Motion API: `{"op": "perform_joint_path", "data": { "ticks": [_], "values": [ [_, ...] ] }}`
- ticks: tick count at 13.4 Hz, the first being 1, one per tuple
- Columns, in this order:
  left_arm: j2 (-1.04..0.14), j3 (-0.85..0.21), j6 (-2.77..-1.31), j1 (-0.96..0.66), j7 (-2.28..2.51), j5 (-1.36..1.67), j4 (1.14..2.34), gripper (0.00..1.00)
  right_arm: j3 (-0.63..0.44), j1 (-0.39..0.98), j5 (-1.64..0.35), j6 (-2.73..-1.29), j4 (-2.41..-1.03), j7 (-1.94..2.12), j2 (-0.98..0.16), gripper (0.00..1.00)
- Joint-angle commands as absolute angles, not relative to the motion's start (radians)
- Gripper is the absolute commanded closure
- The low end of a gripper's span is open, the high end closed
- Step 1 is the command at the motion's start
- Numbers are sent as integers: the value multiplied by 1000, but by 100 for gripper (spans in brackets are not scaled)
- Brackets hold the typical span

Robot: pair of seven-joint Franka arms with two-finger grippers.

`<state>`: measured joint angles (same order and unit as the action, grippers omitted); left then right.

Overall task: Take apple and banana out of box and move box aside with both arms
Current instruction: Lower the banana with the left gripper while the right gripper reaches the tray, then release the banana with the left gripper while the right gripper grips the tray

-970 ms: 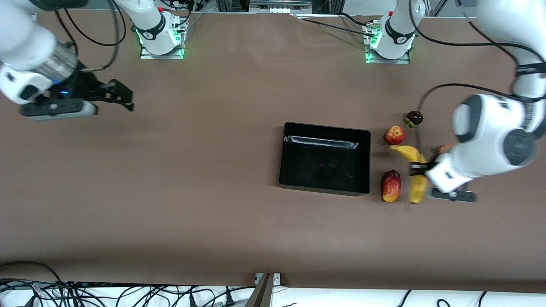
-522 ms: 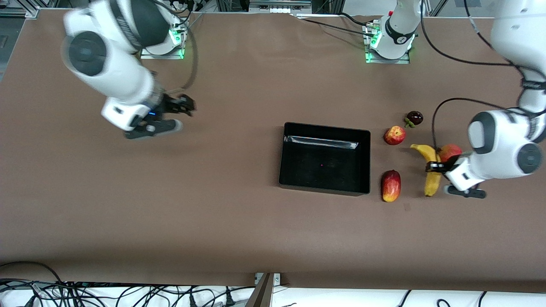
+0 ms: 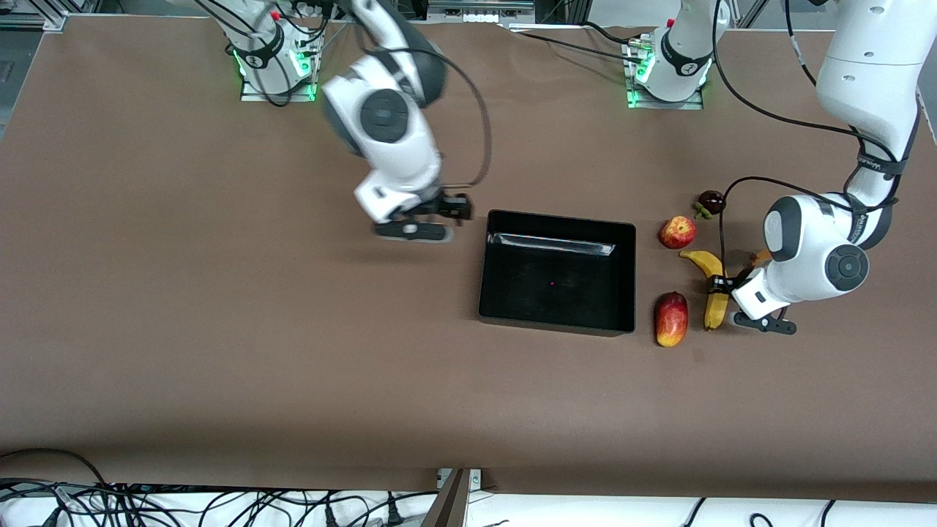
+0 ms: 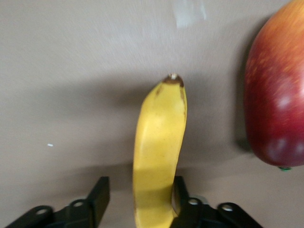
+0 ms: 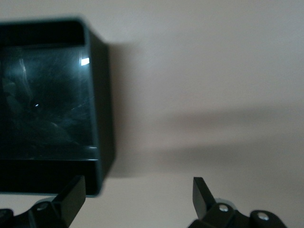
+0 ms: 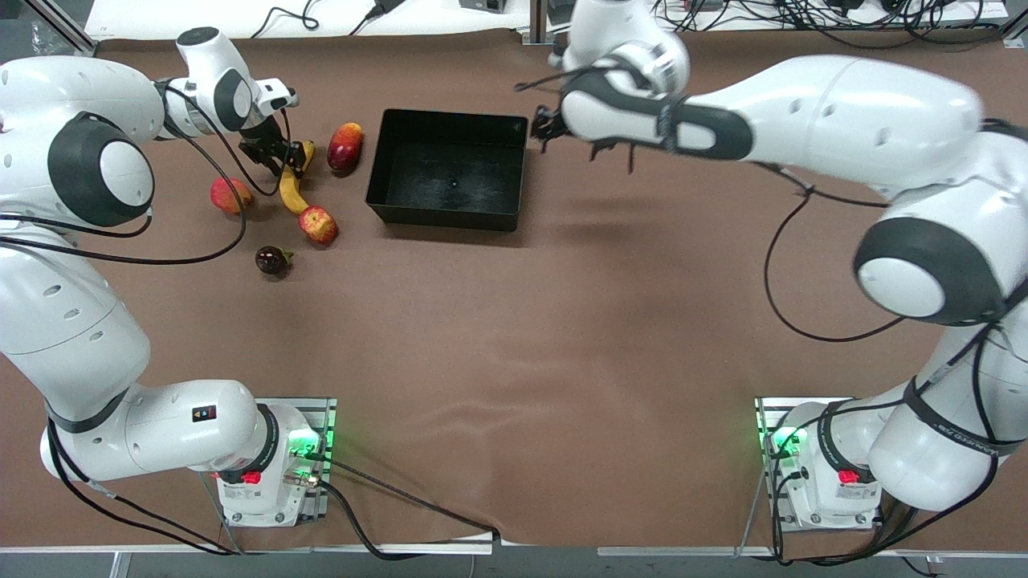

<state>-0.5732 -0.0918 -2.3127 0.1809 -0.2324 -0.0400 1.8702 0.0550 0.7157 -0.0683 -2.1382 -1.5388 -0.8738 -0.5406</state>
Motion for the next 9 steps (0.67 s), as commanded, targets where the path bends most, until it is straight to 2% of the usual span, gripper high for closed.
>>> {"op": "perform_joint_path", "data": {
  "ticks": [1,3,6,8,9],
  "values": [
    [-474,-81,-2296,181,-238,-60,1876,0,37,767,-57,-2149,-1363,-933,-716,0],
    [-411,-74,-2214,181,-238,-60,1847,0,35,797,-39,-2172,-1333,-933,-771,0],
    [-322,-40,-1996,161,-233,-49,1735,0,35,822,15,-2191,-1335,-937,-814,2],
    [-243,-38,-1863,161,-230,-46,1686,0,35,822,17,-2192,-1333,-928,-824,18],
    [-203,-38,-1789,161,-218,-45,1671,0,34,822,17,-2197,-1332,-924,-828,30]
  ]
}}
